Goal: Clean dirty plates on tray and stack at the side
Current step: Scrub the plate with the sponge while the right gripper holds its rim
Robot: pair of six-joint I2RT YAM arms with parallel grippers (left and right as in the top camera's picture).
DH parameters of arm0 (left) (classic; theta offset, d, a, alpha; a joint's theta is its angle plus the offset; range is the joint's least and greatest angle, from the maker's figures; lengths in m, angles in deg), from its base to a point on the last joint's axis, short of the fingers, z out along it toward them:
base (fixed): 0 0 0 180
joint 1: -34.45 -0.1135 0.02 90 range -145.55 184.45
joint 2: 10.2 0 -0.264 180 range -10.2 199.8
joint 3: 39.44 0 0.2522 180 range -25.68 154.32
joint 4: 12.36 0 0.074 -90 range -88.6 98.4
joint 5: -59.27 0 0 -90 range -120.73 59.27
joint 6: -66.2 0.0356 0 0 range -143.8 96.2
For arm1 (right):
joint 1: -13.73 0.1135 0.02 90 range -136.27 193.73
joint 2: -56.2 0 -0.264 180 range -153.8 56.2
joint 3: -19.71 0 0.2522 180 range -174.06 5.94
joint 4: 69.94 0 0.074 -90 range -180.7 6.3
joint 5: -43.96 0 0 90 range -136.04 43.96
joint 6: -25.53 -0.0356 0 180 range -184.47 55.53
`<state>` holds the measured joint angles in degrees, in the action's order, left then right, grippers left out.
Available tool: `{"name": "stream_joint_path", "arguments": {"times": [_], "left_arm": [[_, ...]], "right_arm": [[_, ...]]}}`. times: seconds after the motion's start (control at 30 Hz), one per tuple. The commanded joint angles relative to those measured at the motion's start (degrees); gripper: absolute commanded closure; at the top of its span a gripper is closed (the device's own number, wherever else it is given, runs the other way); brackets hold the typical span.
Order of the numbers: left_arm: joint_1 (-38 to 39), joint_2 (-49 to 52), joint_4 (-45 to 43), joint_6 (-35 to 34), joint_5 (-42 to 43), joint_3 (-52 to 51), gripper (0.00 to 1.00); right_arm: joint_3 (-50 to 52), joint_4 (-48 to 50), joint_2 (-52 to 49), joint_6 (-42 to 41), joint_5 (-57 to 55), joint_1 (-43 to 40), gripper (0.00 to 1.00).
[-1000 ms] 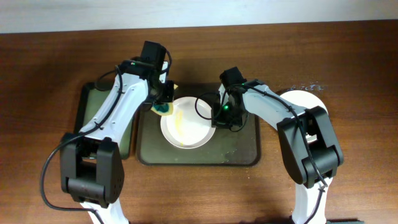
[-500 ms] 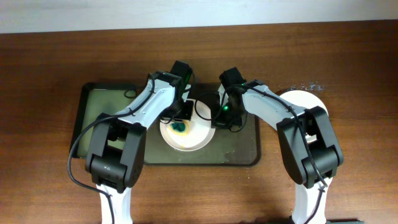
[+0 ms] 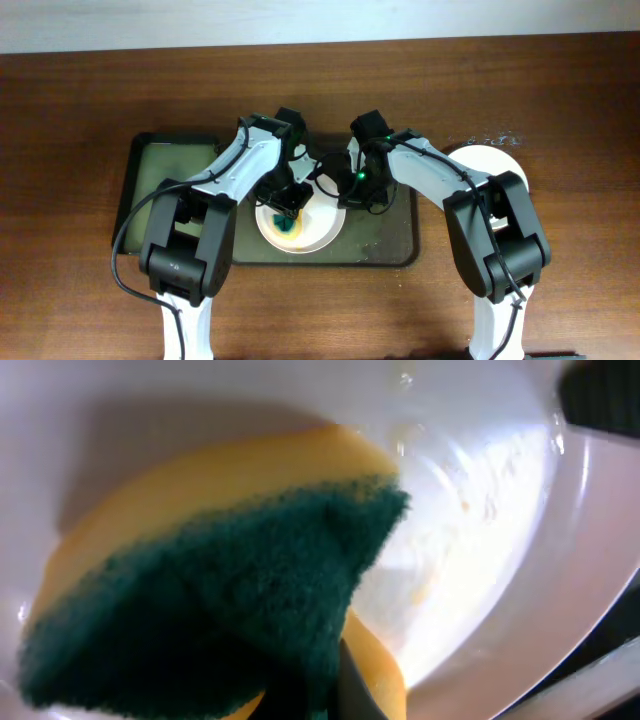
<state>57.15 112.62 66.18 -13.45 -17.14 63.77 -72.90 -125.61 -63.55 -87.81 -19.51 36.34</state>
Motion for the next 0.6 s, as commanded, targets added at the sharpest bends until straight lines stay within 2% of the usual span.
{"name": "stream_joint_path", "arguments": {"times": [0.0, 0.1, 0.13, 0.17, 0.23, 0.33, 0.43, 0.57], "left_arm": [[0.7, 2.1, -1.07, -21.44, 4.11, -1.29, 1.0], [1.46, 2.1, 1.44, -45.33, -3.3, -1.38, 1.0], [1.81, 2.1, 2.62, -50.34, -4.85, -1.46, 1.0], [2.49, 2.1, 4.15, -52.81, -6.32, -1.46, 1.0], [3.45, 2.1, 5.75, -53.13, -9.11, -1.46, 1.0], [4.66, 2.1, 9.92, -65.72, -12.2, -1.46, 1.0], [5.2, 2.1, 9.16, -73.81, -11.91, -1.46, 1.0], [6.73, 2.12, 3.32, -75.06, -14.45, -1.46, 1.0]], "right_arm": [[1.81, 0.17, -2.91, -0.9, -2.73, 0.63, 0.96], [1.81, 0.15, -2.91, -0.87, -2.73, 0.63, 0.96], [1.81, 0.15, -2.91, -0.87, -2.73, 0.63, 0.96], [1.81, 0.15, -2.91, -0.87, -2.73, 0.63, 0.96], [1.81, 0.15, -2.91, -0.87, -2.73, 0.63, 0.96], [1.81, 0.13, -2.91, -0.87, -2.73, 0.63, 0.96], [1.81, 0.13, -2.91, -0.87, -2.73, 0.63, 0.96], [1.81, 0.13, -2.91, -0.87, -2.73, 0.63, 0.96]]}}
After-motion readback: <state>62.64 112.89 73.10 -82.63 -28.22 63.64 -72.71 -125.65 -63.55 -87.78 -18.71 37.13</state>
